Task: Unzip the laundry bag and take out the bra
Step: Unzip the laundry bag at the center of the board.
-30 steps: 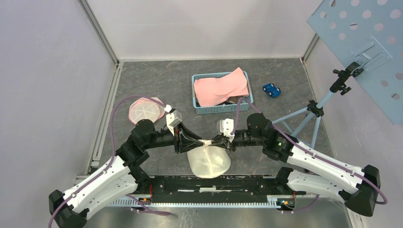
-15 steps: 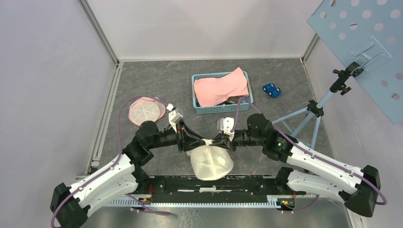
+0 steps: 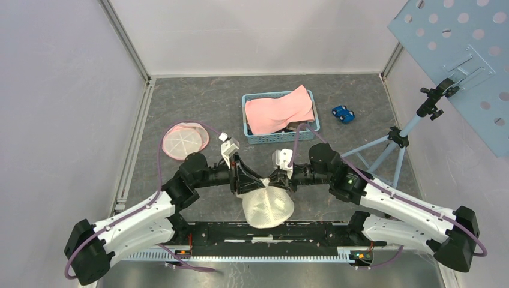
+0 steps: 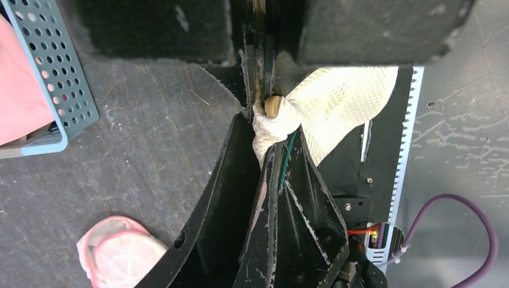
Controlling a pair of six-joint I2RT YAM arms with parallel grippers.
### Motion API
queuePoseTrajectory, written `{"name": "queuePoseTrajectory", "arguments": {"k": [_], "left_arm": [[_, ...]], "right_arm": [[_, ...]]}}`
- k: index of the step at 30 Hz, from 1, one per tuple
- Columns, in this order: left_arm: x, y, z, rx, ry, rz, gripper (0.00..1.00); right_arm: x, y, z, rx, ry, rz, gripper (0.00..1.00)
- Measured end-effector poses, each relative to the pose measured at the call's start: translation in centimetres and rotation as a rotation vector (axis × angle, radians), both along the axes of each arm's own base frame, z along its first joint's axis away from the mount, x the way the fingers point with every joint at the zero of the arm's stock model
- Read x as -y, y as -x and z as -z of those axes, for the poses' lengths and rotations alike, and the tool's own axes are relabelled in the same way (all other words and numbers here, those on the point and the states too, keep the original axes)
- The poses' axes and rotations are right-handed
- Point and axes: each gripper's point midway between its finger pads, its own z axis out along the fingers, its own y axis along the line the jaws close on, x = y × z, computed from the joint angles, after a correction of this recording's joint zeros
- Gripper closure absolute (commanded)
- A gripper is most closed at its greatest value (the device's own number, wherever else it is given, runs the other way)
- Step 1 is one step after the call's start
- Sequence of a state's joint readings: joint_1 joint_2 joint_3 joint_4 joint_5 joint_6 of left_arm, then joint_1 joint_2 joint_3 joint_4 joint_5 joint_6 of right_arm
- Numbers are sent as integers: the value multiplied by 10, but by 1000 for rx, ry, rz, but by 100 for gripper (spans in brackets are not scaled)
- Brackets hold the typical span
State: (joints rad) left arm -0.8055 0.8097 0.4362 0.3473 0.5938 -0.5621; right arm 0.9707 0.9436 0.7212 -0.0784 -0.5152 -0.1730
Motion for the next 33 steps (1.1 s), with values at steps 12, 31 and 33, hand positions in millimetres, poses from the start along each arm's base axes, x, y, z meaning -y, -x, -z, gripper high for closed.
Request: {"name": "queuePoseTrajectory", "arguments": {"k": [12, 31, 33], "left_arm": [[-2, 2, 1, 6, 4, -36, 60], [-14, -7, -12, 54, 63, -142, 43], [-14, -7, -12, 57, 67, -146, 42]], "right_arm": [[1, 1, 4, 13, 23, 9, 100], [2, -2, -10, -13, -25, 75, 100], [2, -2, -10, -19, -26, 79, 100]]}}
